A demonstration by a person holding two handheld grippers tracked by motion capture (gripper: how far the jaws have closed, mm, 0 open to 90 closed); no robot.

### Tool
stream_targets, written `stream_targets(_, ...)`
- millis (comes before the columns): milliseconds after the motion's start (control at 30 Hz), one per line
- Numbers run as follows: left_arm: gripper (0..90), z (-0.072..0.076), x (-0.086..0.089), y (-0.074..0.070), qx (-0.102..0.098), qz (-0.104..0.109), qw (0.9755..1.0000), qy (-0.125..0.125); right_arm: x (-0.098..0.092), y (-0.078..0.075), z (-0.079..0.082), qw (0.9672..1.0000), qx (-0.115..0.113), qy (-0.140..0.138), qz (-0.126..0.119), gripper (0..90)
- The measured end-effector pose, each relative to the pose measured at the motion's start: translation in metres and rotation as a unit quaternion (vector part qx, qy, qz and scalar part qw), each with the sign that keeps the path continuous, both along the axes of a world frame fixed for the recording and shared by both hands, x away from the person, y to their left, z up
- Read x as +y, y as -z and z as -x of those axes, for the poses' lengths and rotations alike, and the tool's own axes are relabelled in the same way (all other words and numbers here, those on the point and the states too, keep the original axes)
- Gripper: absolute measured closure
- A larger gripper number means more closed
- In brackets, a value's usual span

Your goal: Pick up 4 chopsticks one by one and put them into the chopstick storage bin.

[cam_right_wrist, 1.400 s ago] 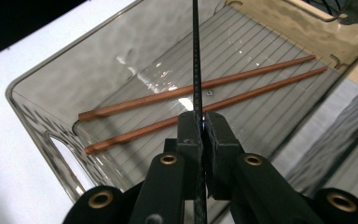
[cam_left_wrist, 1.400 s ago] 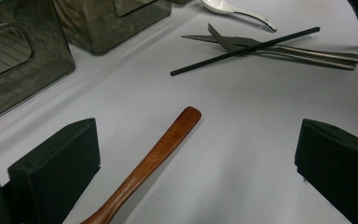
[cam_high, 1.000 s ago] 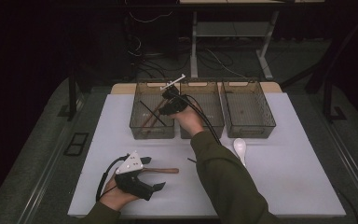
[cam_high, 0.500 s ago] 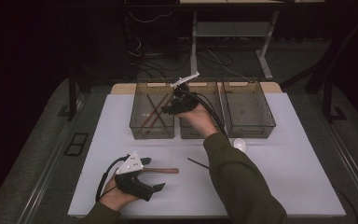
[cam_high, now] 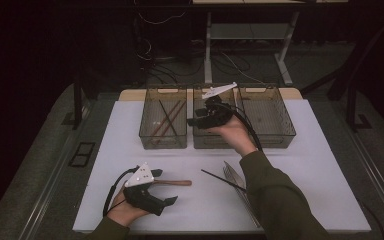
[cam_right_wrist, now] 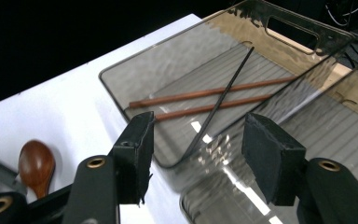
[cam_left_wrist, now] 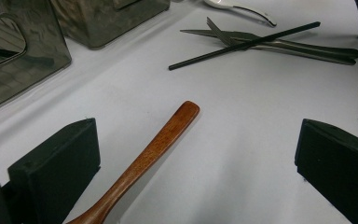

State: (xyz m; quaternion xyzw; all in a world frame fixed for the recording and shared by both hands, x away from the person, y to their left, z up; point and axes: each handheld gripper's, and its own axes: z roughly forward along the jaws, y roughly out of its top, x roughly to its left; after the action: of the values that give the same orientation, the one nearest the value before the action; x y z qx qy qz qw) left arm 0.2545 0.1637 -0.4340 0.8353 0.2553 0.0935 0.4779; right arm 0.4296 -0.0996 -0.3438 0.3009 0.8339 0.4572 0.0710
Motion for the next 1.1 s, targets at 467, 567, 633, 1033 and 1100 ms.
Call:
stream_targets(467,0.0,0.0,0.0,0.001,0.002,-0.002,1.0,-0.004,-0.038,0.003,0.035,0.9993,-0.013,-0.033,-0.015,41.4)
stream_targets(567,0.0,0.0,0.0,0.001,0.002,-0.002,1.0,-0.005,-0.046,0.007,0.043,0.999,-0.013,-0.04,-0.018,41.3)
stream_targets(633,0.0,0.0,0.0,0.001,0.002,-0.003,1.0,-0.005,-0.052,0.009,0.048,0.9988,-0.011,-0.042,-0.02,40.9)
stream_targets(1033,0.0,0.0,0.001,0.0,-0.004,0.004,0.9999,-0.009,-0.079,0.02,0.078,0.9983,-0.015,-0.045,-0.035,42.2)
stream_targets(1100,0.0,-0.001,0.002,-0.001,-0.004,0.003,0.9999,-0.01,-0.082,0.021,0.082,0.9982,-0.016,-0.045,-0.036,43.4)
